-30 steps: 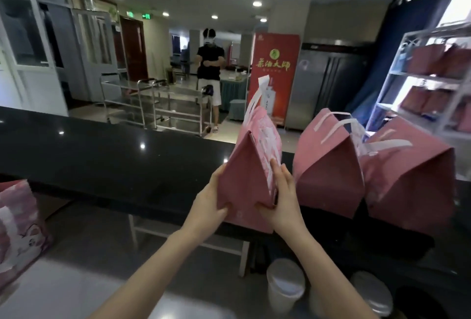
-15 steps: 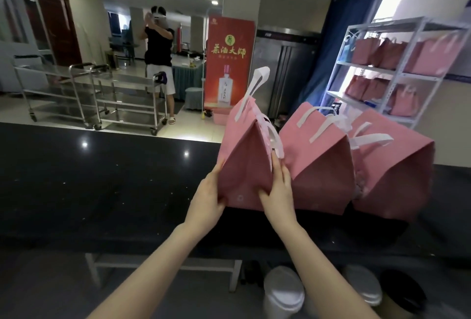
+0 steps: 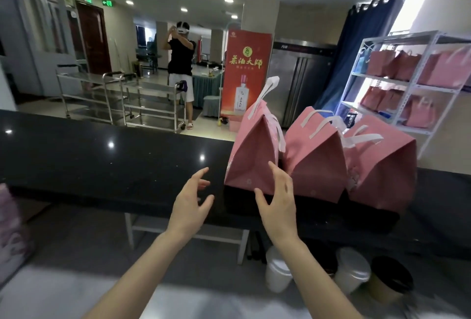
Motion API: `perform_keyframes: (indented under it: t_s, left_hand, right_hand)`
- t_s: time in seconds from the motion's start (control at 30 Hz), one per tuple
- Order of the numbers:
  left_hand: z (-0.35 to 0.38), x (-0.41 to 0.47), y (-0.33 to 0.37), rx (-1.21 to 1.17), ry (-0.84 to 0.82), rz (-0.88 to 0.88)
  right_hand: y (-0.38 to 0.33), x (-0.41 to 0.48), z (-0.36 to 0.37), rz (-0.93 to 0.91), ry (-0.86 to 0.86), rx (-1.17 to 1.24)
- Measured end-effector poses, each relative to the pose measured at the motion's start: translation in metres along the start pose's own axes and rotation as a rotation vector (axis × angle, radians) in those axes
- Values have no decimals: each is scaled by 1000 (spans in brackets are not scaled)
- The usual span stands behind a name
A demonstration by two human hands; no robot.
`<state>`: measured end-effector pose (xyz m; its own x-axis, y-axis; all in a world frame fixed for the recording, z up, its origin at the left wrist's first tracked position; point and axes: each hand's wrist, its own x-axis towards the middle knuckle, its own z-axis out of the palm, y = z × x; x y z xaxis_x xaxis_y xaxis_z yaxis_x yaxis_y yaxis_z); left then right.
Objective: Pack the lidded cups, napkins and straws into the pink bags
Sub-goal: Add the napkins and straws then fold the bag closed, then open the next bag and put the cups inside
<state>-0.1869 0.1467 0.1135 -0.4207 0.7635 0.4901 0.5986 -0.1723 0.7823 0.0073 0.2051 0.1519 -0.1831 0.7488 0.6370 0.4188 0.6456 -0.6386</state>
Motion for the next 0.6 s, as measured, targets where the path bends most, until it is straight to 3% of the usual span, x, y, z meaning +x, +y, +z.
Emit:
perform_keyframes:
  t_s: [0.1,0.33,0.6]
  left_hand:
    - [-31,-44,1,18,31,-48]
    - [-137,-147,-15,163,173,-231]
    - [-283,-208,-60,293,452,-307]
  right_hand:
    - [-23,-29,8,-21,-82,66]
    - [-90,-102,75,-74,-476,174]
    - [-189,-156,178,-186,-722,230]
